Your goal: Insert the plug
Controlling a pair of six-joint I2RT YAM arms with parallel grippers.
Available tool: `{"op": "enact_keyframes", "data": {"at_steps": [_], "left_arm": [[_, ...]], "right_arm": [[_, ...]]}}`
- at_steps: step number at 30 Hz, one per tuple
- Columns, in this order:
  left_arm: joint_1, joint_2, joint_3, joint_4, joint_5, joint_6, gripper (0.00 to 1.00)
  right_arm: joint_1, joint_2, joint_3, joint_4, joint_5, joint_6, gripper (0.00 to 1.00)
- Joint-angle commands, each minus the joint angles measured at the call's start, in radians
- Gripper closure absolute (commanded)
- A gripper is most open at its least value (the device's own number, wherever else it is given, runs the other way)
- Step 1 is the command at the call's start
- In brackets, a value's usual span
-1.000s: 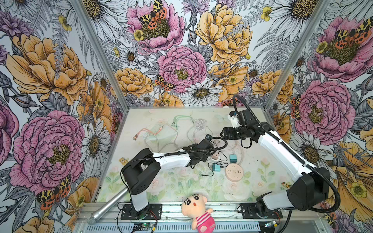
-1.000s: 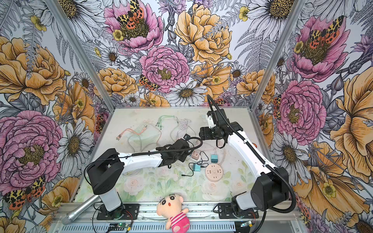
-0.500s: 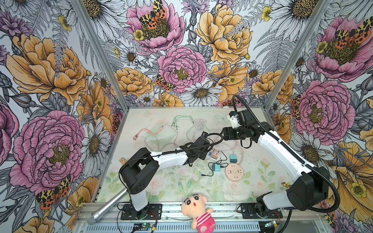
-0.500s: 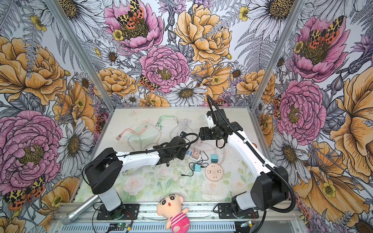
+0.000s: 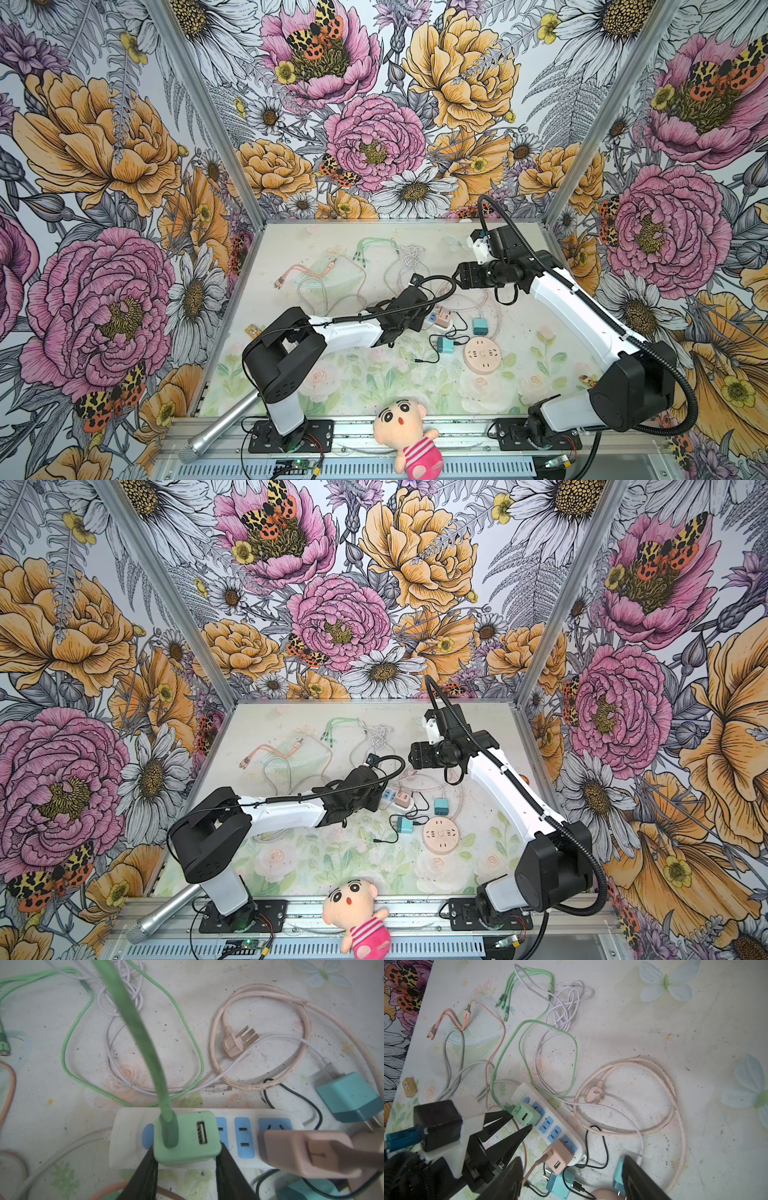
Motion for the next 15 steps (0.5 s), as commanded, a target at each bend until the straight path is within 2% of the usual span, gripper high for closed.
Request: {"op": "enact_keyframes", "data": {"at_steps": [1, 8, 15], "left_arm": [[-0.021, 0.055, -0.066, -0.122, 0.074, -0.030, 0.68], [-0.047, 0.045, -0.107, -0.135, 0.058, -0.034, 0.69], [-0.075, 0.129, -0.090, -0.168, 0.019, -0.020, 0.70]], "right_arm": [[-0.005, 0.001, 0.020, 0.031, -0.007, 0.004, 0.24], [-0.004, 0.011, 0.019, 0.034, -0.009, 0.021, 0.25], [-0.004, 0.006, 0.010, 0.039, -0.014, 0.035, 0.25]]}}
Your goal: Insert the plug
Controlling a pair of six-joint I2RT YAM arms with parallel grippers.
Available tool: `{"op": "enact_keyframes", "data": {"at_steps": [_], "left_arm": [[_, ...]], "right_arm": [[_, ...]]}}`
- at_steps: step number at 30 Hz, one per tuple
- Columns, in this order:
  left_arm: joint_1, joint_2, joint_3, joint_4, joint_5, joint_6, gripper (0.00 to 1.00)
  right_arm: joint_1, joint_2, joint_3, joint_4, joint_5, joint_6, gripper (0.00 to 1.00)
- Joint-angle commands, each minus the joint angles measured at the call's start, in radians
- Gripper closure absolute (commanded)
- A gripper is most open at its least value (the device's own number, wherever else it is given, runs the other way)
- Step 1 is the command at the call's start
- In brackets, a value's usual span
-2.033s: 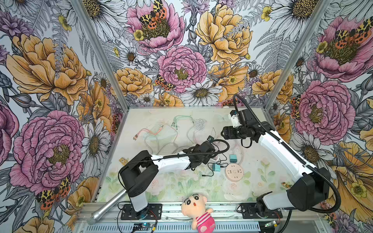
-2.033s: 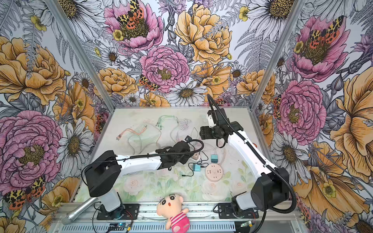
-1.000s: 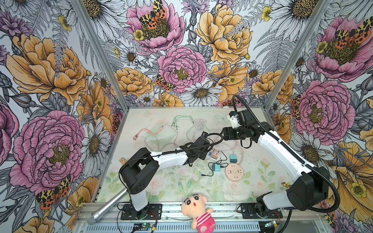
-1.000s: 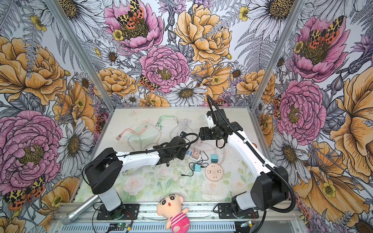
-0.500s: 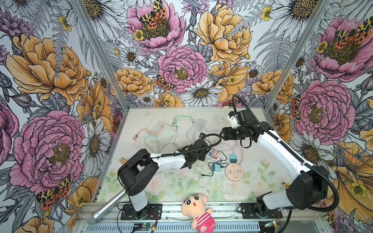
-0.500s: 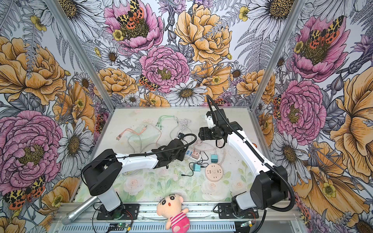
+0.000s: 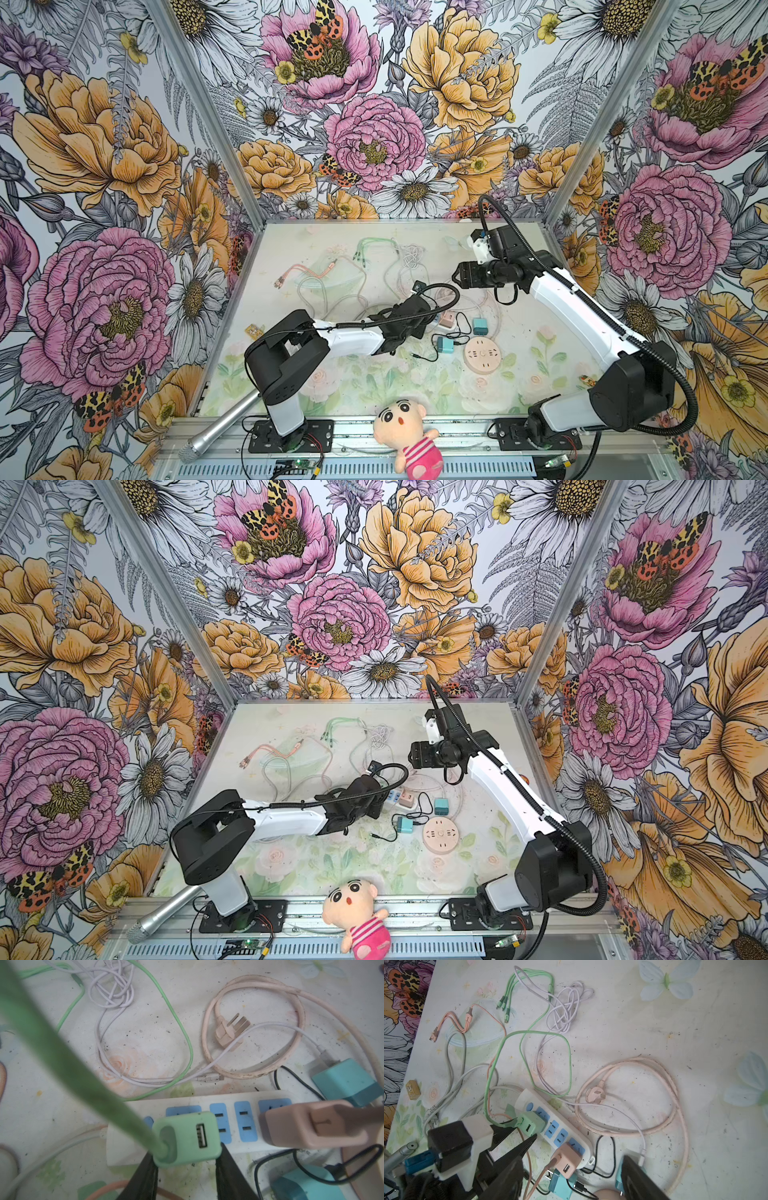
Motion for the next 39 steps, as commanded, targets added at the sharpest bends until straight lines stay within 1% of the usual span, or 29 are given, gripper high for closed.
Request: {"op": "enact_keyframes", "data": {"at_steps": [1, 4, 7, 10, 13, 15, 19, 22, 25, 27, 30, 32, 35, 39], "left_arm": [[-0.018, 0.122, -0.044, -0.228, 0.066, -0.008, 0.69], [-0.012, 0.146, -0.021, -0.259, 0.045, -0.010, 0.69], [0.009, 0.140, -0.006, -0.298, 0.028, 0.002, 0.69], [0.034, 0.112, 0.002, -0.339, 0.032, 0.030, 0.65], [0.058, 0.075, -0.001, -0.377, 0.019, 0.059, 0.64], [0.078, 0.017, -0.008, -0.393, 0.018, 0.071, 0.62], [0.103, -0.026, -0.010, -0.420, 0.002, 0.086, 0.52], [0.114, -0.041, -0.004, -0.432, -0.018, 0.095, 0.49], [0.131, -0.055, -0.001, -0.450, -0.024, 0.096, 0.41], [0.133, -0.089, -0.010, -0.451, -0.013, 0.095, 0.39], [0.129, -0.192, -0.030, -0.451, 0.019, 0.070, 0.38], [0.130, -0.277, -0.041, -0.451, 0.054, 0.051, 0.37], [0.136, -0.384, -0.050, -0.457, 0.082, 0.021, 0.36], [0.152, -0.471, -0.045, -0.522, 0.072, -0.040, 0.37]], "right_arm": [[-0.004, 0.005, 0.007, 0.033, -0.010, 0.015, 0.25], [-0.004, 0.010, 0.007, 0.034, -0.023, 0.018, 0.25], [-0.004, 0.017, 0.012, 0.034, -0.024, 0.020, 0.25], [-0.004, 0.014, 0.018, 0.034, -0.025, 0.019, 0.25], [-0.005, 0.014, 0.022, 0.033, -0.029, 0.018, 0.25], [-0.004, 0.017, 0.022, 0.032, -0.037, 0.018, 0.25], [-0.003, 0.030, 0.007, 0.032, -0.033, 0.027, 0.28], [-0.003, 0.035, -0.011, 0.032, -0.034, 0.034, 0.30], [-0.001, 0.041, -0.028, 0.035, -0.041, 0.044, 0.32], [0.006, 0.054, -0.036, 0.035, -0.051, 0.044, 0.35], [0.008, 0.080, -0.052, 0.037, -0.044, 0.040, 0.41], [0.008, 0.102, -0.056, 0.043, -0.046, 0.039, 0.48], [0.017, 0.144, -0.057, 0.055, -0.073, 0.040, 0.63], [0.039, 0.195, -0.065, 0.082, -0.091, 0.046, 0.71]]}}
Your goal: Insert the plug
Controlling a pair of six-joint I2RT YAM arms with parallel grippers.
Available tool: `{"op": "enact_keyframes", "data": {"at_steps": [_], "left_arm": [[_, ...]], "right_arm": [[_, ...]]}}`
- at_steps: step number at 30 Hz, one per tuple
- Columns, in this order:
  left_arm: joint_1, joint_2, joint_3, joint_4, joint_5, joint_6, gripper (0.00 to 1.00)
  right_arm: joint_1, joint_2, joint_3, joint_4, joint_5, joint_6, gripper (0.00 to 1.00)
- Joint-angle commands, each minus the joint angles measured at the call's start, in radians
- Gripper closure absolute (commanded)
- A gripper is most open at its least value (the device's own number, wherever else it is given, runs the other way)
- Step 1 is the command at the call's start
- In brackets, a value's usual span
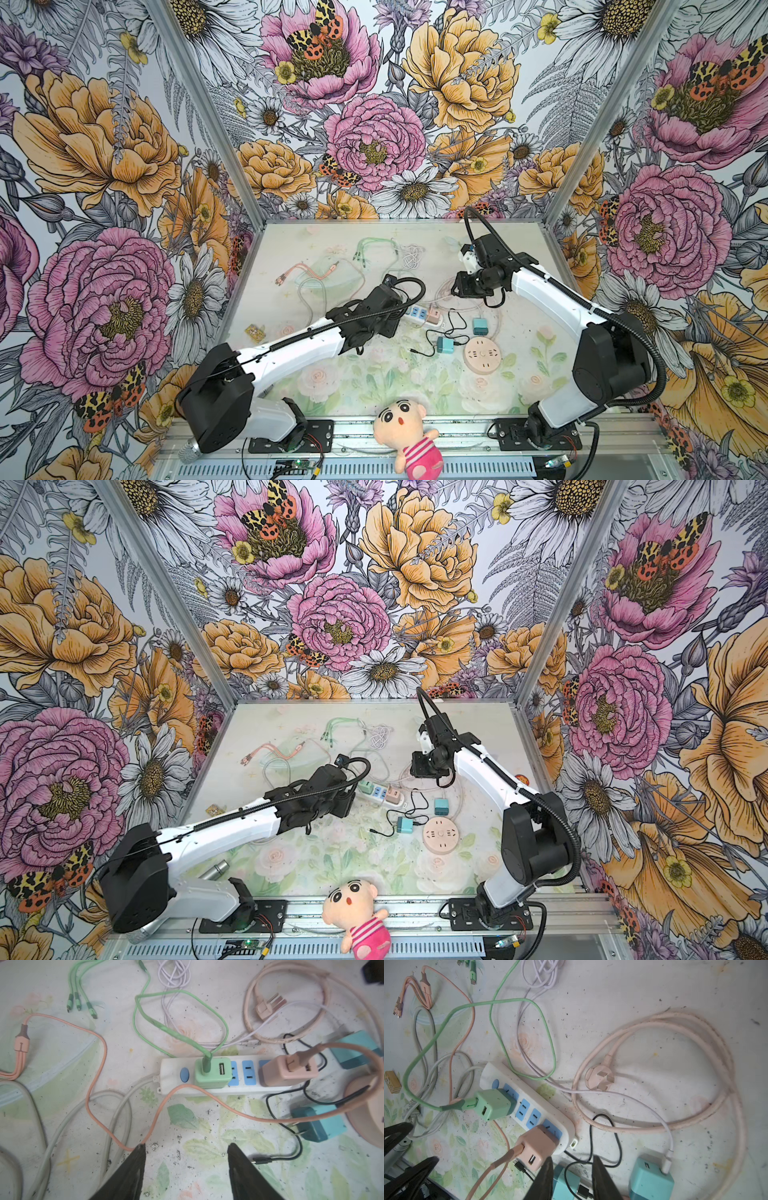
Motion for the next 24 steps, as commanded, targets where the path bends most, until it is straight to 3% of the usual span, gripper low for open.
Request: {"op": "enact_keyframes", "data": {"at_steps": [1, 2, 4, 10, 19, 24], "left_arm": [[0.019, -0.040, 0.004, -0.085, 0.027, -0.075, 0.39], [0.021, -0.046, 0.007, -0.106, 0.037, -0.089, 0.42], [0.031, -0.042, 0.014, -0.155, 0.081, -0.130, 0.57], [0.016, -0.014, -0.056, -0.122, 0.178, -0.260, 0.77], [0.016, 0.172, -0.136, 0.209, 0.347, -0.355, 0.80], [0.037, 0.266, -0.115, 0.301, 0.369, -0.377, 0.80]], "right_arm": [[0.026, 0.041, -0.006, 0.042, -0.029, 0.002, 0.74], [0.033, 0.051, -0.004, 0.044, -0.026, 0.000, 0.75], [0.046, 0.072, -0.005, 0.048, -0.026, -0.005, 0.79], [0.063, 0.133, -0.019, 0.063, -0.017, -0.012, 0.88], [0.080, 0.188, -0.048, 0.095, 0.017, -0.011, 0.91], [0.092, 0.221, -0.042, 0.123, 0.008, -0.001, 0.92]]}}
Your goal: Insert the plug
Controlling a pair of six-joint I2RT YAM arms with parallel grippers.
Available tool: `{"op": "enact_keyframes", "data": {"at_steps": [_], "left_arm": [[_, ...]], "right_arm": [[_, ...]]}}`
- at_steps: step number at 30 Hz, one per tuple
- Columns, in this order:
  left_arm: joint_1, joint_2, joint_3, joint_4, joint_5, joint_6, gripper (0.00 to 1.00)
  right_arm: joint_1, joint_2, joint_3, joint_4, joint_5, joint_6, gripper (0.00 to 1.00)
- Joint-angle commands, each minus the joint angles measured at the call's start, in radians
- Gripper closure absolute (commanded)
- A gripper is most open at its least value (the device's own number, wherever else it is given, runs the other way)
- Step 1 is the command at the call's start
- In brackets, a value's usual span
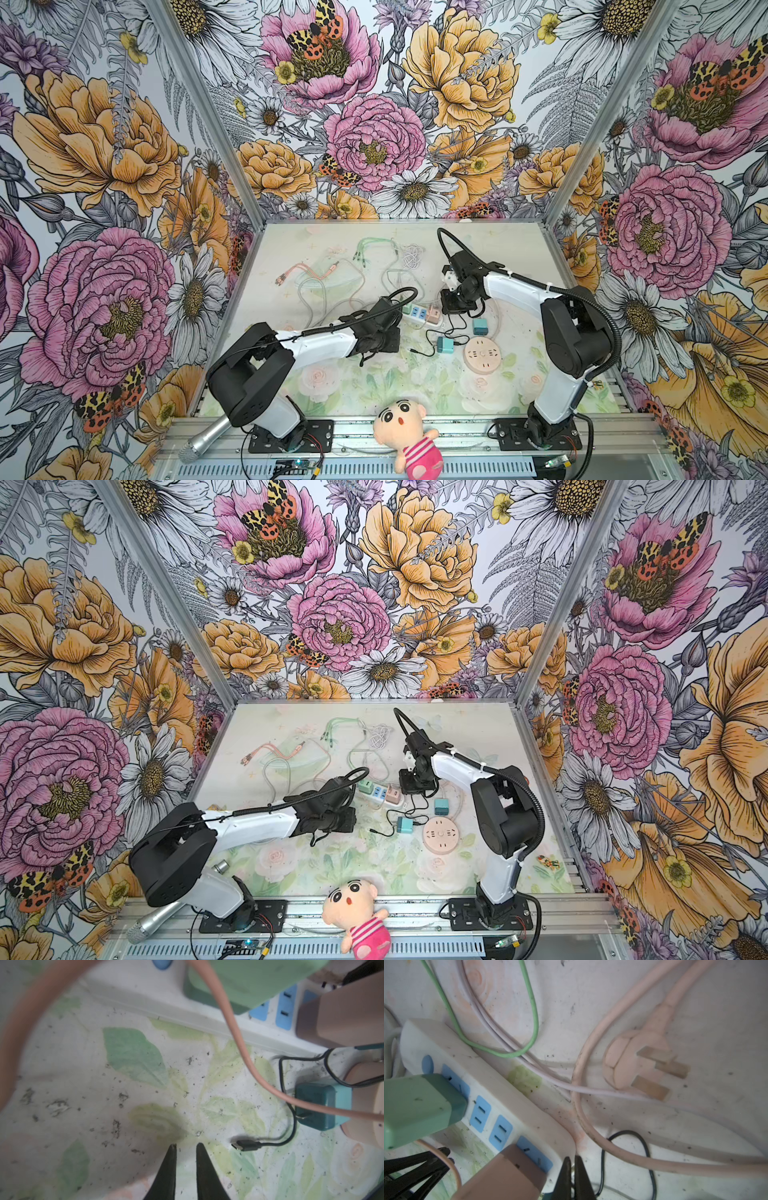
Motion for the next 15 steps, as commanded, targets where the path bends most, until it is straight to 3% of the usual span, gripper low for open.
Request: {"op": "enact_keyframes", "data": {"at_steps": [1, 15], "left_arm": [[0.028, 0.028, 0.012, 0.137, 0.055, -0.044, 0.80], [0.151, 0.187, 0.052, 0.262, 0.071, -0.066, 0.80]], "right_arm": [[0.019, 0.025, 0.003, 0.043, 0.004, 0.000, 0.92], [0.110, 0.074, 0.028, 0.054, -0.040, 0.032, 0.92]]}}
